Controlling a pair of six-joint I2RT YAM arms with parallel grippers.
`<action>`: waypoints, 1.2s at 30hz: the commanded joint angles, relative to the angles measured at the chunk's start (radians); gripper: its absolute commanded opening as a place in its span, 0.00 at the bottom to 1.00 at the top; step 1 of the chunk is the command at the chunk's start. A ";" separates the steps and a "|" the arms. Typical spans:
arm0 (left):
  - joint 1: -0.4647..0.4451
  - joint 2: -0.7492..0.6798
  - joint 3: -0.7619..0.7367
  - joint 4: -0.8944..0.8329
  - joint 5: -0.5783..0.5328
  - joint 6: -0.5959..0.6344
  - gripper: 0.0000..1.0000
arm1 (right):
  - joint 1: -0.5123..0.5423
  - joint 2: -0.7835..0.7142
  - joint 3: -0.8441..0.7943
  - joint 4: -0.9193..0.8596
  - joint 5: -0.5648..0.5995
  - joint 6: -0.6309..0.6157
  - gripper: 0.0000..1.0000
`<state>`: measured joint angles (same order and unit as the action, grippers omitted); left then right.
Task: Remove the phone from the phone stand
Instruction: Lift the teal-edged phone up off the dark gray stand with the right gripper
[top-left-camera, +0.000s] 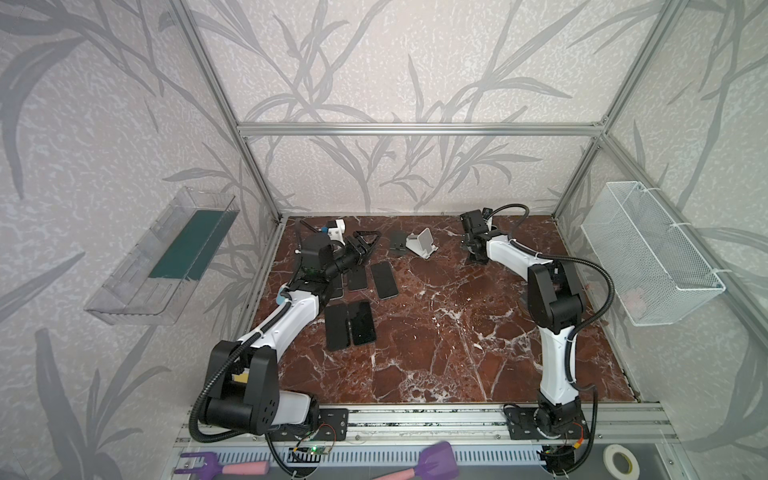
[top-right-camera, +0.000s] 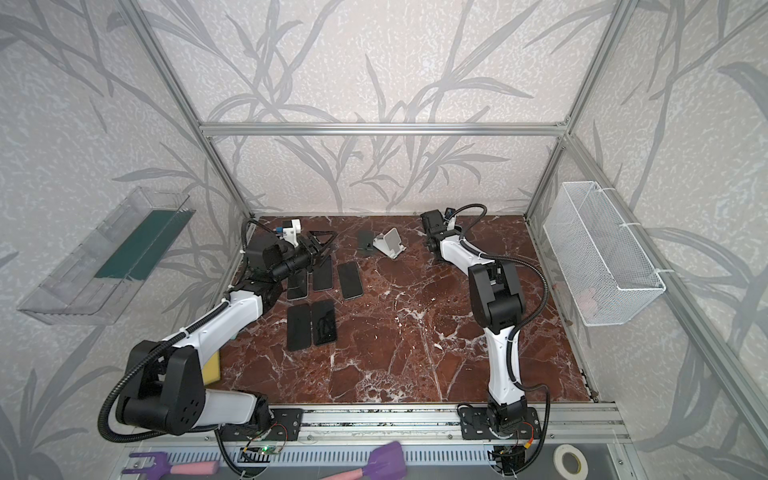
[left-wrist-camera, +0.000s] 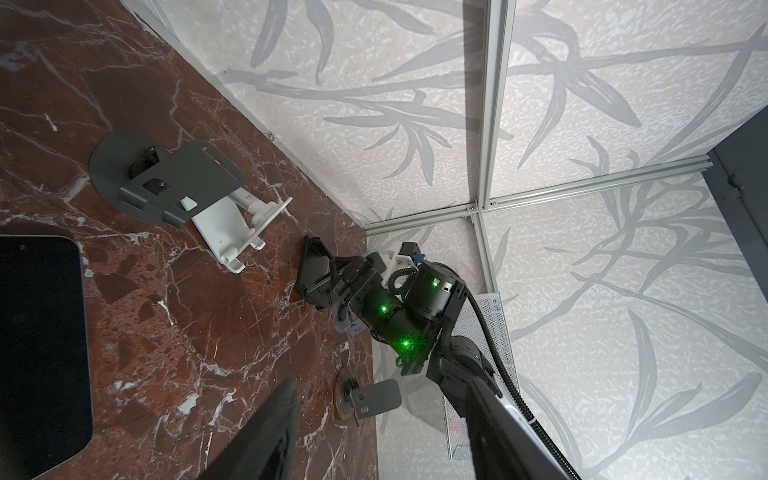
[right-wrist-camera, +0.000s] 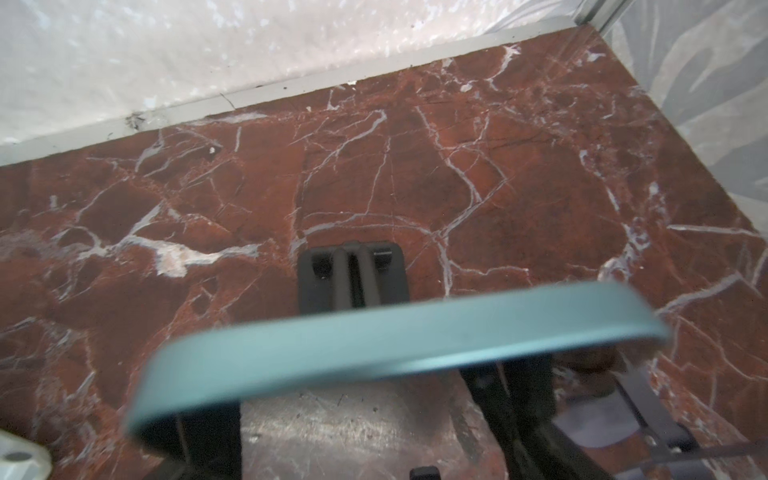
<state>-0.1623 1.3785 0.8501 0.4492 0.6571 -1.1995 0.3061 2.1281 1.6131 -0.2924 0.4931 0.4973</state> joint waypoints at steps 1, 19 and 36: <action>0.006 0.011 0.001 0.031 0.022 -0.007 0.64 | -0.032 -0.087 -0.067 0.107 -0.114 -0.052 0.90; 0.004 0.017 0.001 0.026 0.020 -0.004 0.64 | -0.075 -0.076 -0.078 0.170 -0.216 -0.134 0.80; 0.005 0.016 0.004 0.020 0.018 0.005 0.64 | -0.073 -0.180 -0.165 0.256 -0.236 -0.192 0.65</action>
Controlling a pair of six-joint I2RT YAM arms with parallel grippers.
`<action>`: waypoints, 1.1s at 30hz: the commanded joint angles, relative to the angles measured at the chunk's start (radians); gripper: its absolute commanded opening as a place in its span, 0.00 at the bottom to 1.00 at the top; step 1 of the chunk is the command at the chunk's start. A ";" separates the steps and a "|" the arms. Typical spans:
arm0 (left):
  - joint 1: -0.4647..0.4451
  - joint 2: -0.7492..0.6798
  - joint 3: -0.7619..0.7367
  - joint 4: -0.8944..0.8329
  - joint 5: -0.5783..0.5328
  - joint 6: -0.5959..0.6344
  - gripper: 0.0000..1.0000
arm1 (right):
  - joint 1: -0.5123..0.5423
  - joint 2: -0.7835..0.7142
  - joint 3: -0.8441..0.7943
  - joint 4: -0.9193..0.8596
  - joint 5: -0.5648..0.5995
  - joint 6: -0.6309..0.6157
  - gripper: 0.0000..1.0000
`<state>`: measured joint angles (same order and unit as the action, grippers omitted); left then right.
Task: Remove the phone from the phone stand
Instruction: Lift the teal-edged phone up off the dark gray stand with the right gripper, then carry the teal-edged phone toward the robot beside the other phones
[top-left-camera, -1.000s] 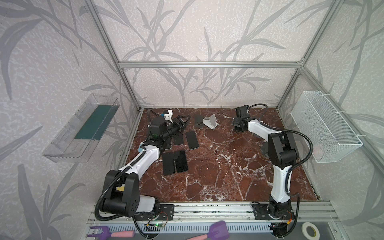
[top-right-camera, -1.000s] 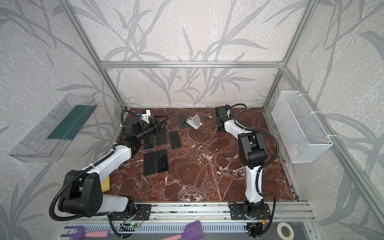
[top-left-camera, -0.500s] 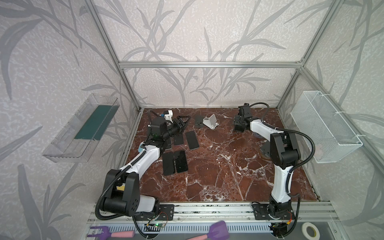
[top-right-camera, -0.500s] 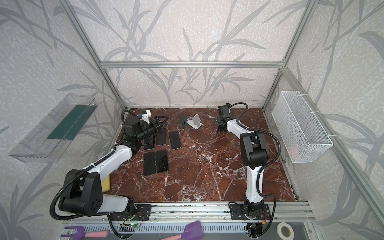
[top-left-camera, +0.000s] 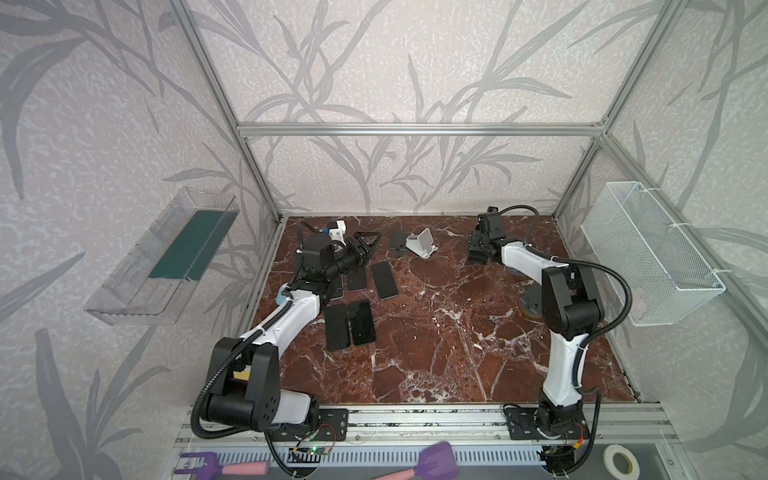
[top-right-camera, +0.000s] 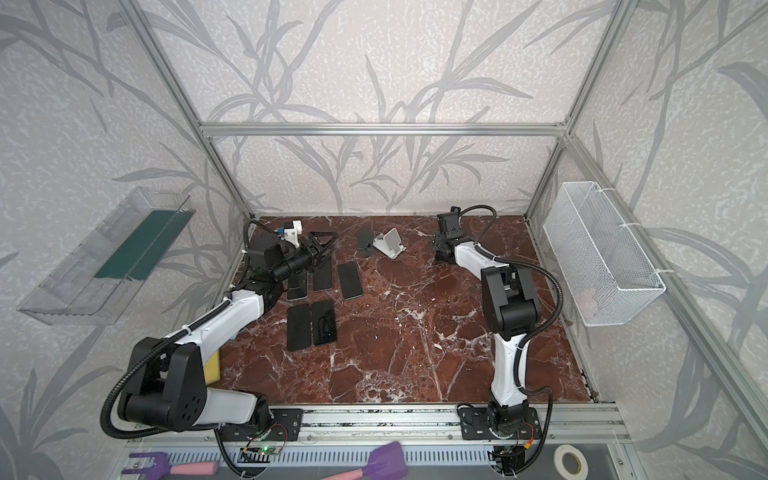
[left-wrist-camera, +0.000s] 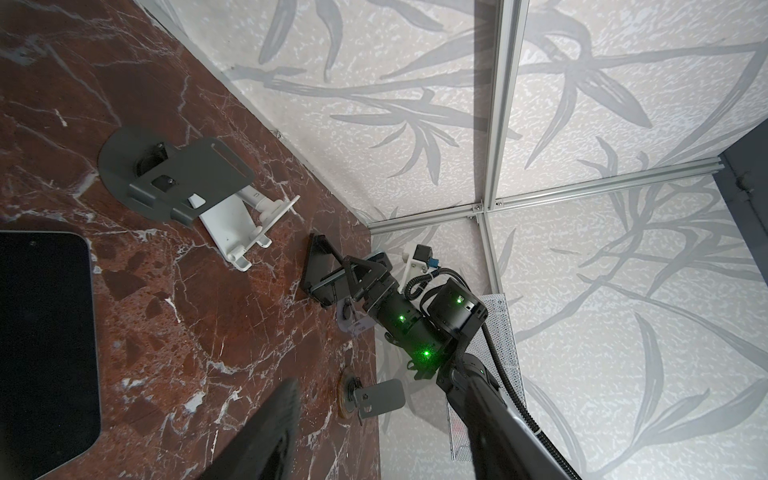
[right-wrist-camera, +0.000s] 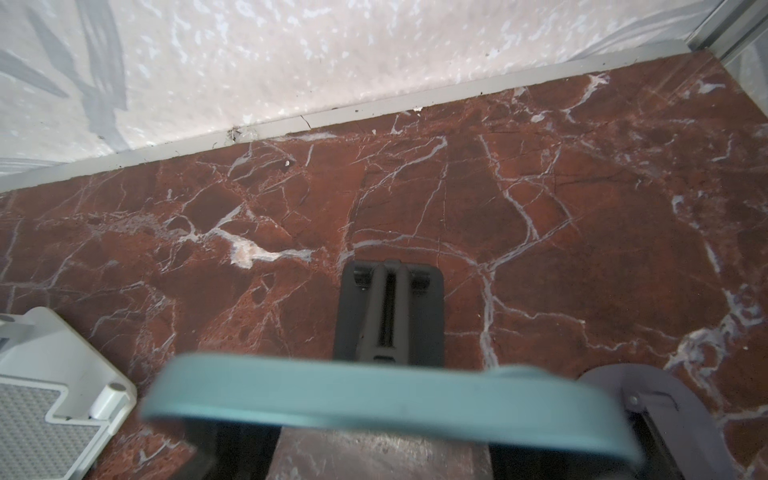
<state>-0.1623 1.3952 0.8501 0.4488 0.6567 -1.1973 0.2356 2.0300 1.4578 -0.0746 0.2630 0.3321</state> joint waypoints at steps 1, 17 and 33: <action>0.005 -0.002 0.003 0.019 0.017 0.003 0.64 | -0.002 -0.097 -0.015 0.043 -0.007 -0.035 0.64; 0.006 -0.012 0.006 0.006 0.014 0.007 0.64 | 0.056 -0.298 -0.098 0.030 -0.016 -0.094 0.62; 0.208 -0.146 -0.114 -0.106 -0.238 -0.037 0.71 | 0.472 -0.559 -0.364 0.047 0.089 -0.189 0.62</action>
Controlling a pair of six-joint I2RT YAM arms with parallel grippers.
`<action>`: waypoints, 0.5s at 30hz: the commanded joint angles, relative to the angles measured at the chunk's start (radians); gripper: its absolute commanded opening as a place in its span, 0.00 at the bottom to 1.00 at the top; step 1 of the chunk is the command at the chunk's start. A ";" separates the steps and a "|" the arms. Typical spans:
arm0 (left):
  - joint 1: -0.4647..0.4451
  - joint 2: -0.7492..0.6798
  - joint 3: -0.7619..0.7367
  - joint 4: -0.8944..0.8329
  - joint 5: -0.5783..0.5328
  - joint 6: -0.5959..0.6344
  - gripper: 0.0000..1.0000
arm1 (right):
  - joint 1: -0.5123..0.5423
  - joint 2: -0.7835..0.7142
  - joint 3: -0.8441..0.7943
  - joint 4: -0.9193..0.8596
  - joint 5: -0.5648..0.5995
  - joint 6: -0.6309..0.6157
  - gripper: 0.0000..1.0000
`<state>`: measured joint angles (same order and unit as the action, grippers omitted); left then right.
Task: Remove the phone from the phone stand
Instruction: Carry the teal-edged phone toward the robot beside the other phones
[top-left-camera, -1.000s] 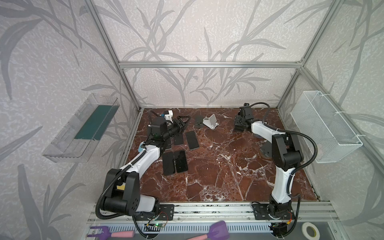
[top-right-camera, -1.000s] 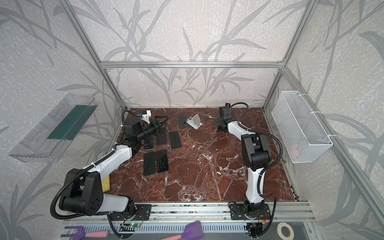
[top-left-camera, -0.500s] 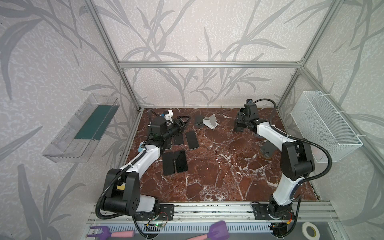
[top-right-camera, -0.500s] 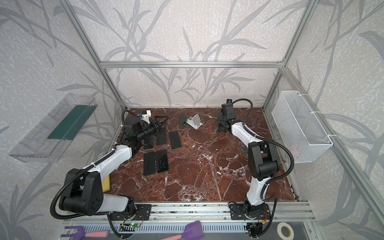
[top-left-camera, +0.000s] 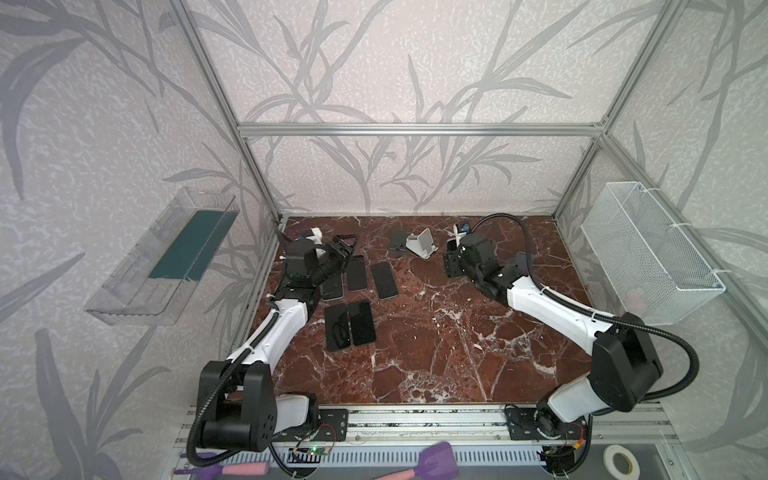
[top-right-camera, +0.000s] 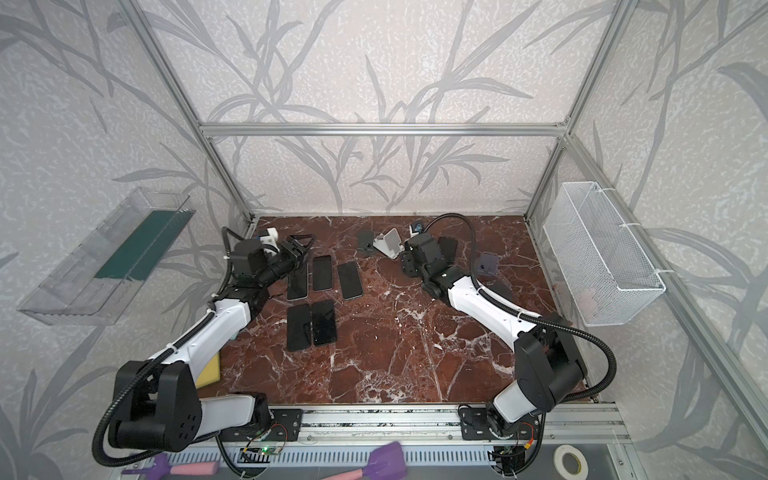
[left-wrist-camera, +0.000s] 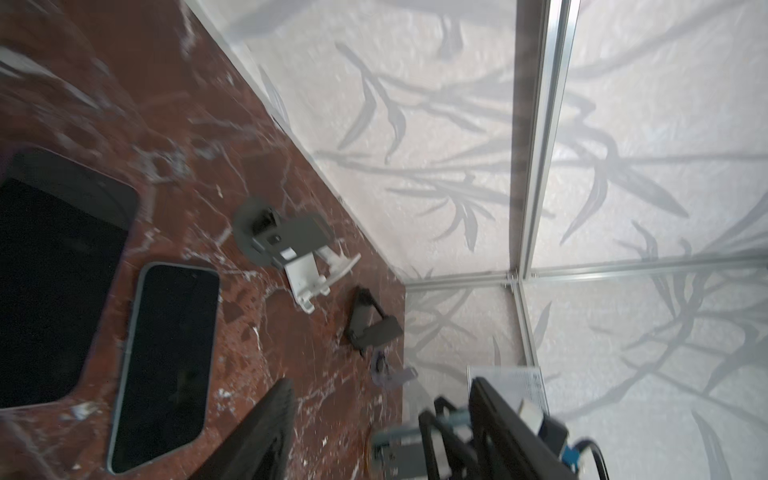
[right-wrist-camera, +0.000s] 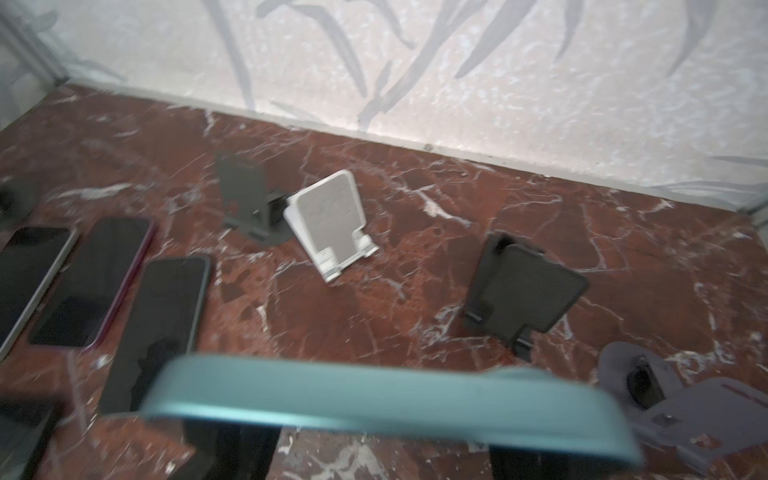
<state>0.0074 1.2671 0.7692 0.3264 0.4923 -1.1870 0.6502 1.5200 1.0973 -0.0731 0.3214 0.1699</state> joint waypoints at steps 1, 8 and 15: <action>0.052 -0.020 -0.036 0.008 -0.082 -0.055 0.75 | 0.077 -0.052 -0.004 0.039 0.010 -0.026 0.62; 0.071 -0.070 -0.070 -0.054 -0.187 -0.070 0.99 | 0.186 -0.042 0.049 -0.088 -0.049 0.030 0.62; 0.072 -0.078 -0.064 -0.048 -0.180 -0.054 0.99 | 0.248 -0.010 0.078 -0.235 -0.060 0.224 0.59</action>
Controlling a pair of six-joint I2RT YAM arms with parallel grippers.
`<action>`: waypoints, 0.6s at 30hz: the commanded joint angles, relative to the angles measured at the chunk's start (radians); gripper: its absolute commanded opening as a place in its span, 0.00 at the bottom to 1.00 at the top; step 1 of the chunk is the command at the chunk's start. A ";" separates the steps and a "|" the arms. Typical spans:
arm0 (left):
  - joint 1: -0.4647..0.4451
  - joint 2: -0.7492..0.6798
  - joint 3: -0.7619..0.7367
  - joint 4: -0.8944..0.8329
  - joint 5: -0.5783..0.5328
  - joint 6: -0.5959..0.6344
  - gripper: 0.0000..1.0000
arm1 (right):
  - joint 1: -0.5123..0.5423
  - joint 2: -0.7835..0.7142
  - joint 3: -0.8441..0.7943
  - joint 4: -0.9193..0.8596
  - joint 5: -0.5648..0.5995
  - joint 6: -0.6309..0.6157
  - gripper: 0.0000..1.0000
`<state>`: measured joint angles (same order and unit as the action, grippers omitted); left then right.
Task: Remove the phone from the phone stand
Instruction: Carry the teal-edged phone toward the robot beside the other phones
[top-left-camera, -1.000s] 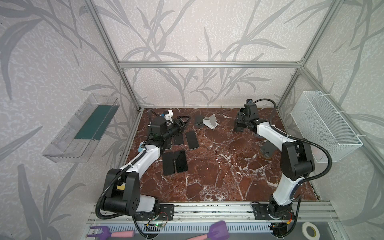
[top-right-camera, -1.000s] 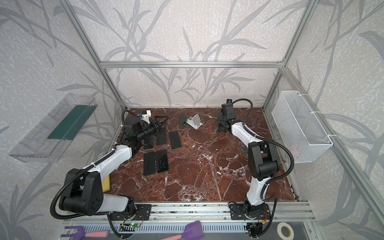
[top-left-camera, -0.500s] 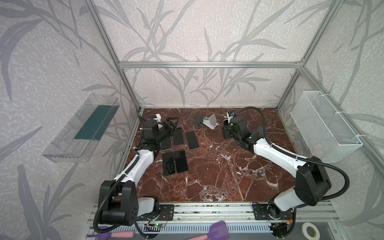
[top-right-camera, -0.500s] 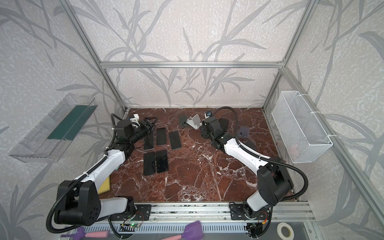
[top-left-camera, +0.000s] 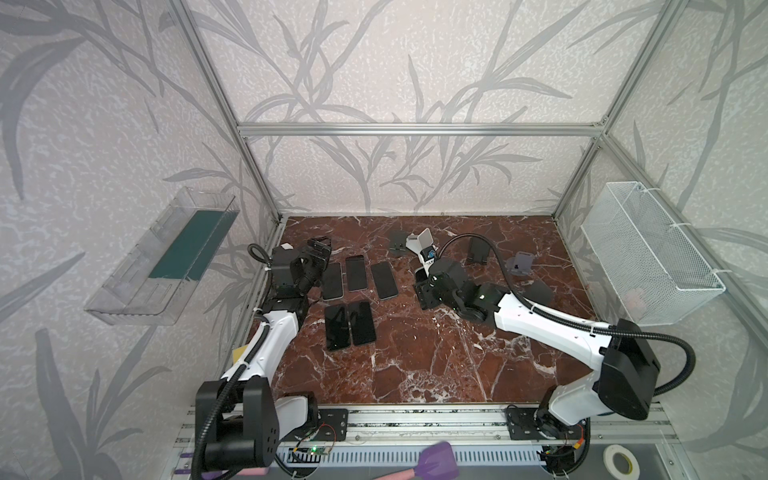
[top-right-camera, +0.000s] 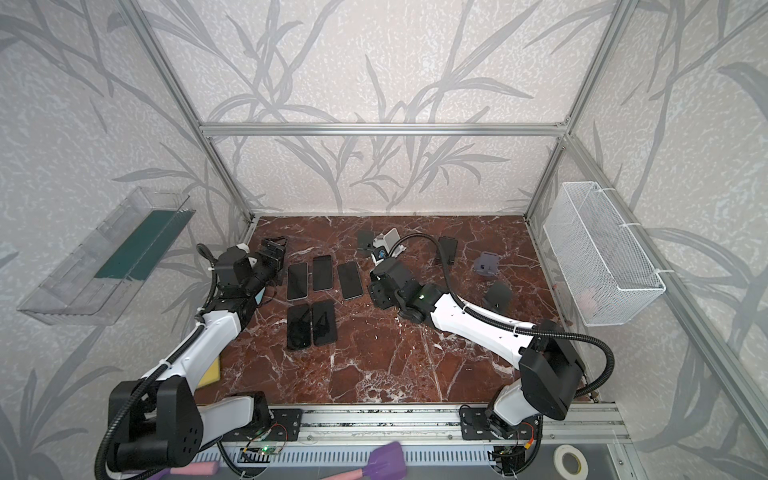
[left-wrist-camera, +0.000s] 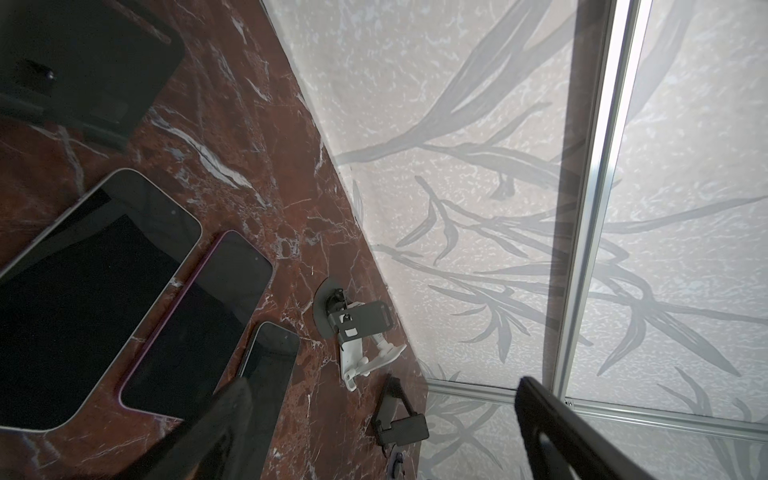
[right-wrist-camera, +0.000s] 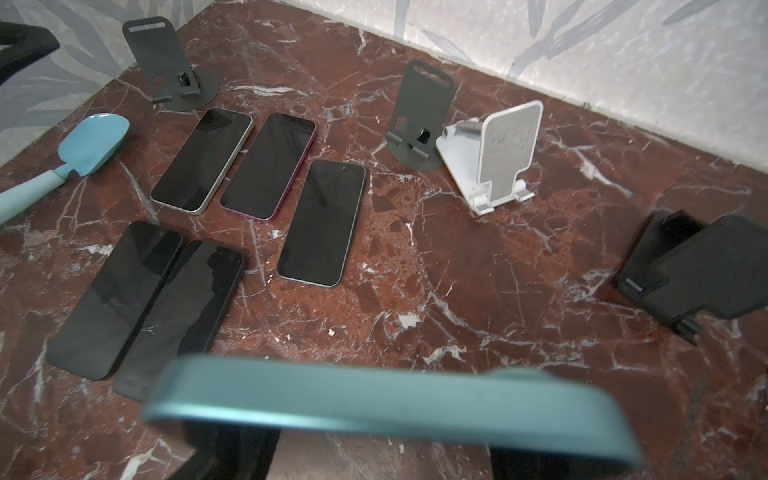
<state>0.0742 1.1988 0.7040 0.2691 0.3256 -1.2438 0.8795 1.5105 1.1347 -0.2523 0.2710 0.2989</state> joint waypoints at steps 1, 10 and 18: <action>0.004 -0.006 0.001 0.014 -0.008 -0.001 0.99 | 0.030 0.008 0.037 -0.057 -0.018 0.113 0.60; 0.005 0.007 0.000 0.035 0.013 -0.016 0.99 | 0.078 0.148 0.048 -0.042 -0.159 0.233 0.58; 0.006 0.026 0.007 0.052 0.041 -0.009 0.97 | 0.095 0.324 0.094 0.015 -0.220 0.314 0.59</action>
<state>0.0742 1.2140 0.7040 0.2928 0.3443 -1.2518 0.9703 1.8160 1.1954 -0.2859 0.0830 0.5598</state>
